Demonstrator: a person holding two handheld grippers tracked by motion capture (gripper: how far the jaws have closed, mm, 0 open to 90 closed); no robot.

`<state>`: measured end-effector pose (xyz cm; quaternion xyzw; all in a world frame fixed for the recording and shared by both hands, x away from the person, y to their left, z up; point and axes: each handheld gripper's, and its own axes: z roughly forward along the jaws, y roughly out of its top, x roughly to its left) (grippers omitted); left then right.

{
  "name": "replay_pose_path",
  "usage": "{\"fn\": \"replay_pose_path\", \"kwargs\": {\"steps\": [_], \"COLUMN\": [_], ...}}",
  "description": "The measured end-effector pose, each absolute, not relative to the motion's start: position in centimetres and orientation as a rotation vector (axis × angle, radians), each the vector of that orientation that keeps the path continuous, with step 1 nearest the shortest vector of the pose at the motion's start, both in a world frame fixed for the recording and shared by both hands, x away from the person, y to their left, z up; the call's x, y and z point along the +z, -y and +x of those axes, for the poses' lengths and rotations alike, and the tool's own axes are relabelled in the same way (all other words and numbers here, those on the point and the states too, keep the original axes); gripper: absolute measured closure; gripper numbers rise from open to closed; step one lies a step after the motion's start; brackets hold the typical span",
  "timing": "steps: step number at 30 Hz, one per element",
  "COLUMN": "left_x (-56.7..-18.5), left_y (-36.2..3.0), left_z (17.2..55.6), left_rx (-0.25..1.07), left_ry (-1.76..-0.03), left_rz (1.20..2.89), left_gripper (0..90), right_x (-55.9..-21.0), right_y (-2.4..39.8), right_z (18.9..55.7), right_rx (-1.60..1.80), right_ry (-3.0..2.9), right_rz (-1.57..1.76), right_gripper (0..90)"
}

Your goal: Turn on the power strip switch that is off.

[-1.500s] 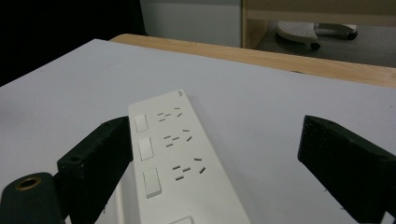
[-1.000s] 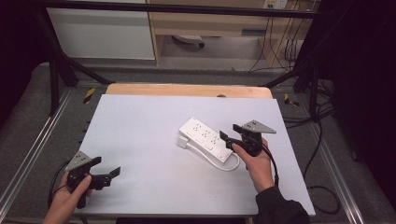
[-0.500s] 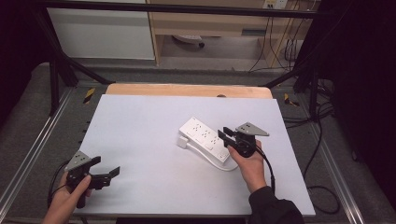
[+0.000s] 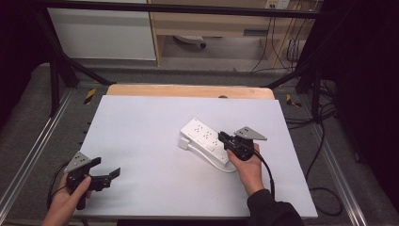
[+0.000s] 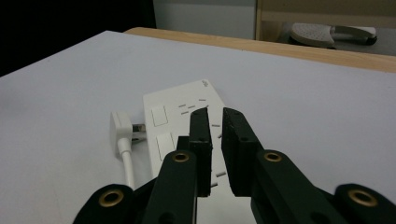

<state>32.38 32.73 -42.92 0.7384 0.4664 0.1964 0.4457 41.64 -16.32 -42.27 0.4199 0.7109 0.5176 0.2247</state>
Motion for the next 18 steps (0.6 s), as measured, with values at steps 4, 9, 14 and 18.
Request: {"fn": "replay_pose_path", "kwargs": {"steps": [4, 9, 14, 18], "left_x": [-42.9, -42.9, -42.9, -42.9], "left_y": [-32.8, -32.8, -32.8, -32.8], "left_z": [32.4, 32.4, 32.4, 32.4], "left_rx": [0.487, 0.489, 0.491, 0.492], "left_ry": [-1.157, -1.163, -1.162, -1.161], "left_rz": [1.830, 1.825, 1.828, 1.829], "left_gripper": [7.3, 7.2, 7.2, 7.2], "right_x": [-42.8, -43.1, -43.6, -43.8], "right_y": [16.1, 15.8, 15.3, 15.1], "right_z": [41.6, 41.5, 41.4, 41.3], "right_rx": [1.418, 1.405, 1.382, 1.372], "right_ry": [-1.975, -2.000, -2.030, -2.046], "right_rz": [1.160, 1.158, 1.144, 1.136], "right_gripper": [87.0, 89.5, 90.0, 90.0]}}
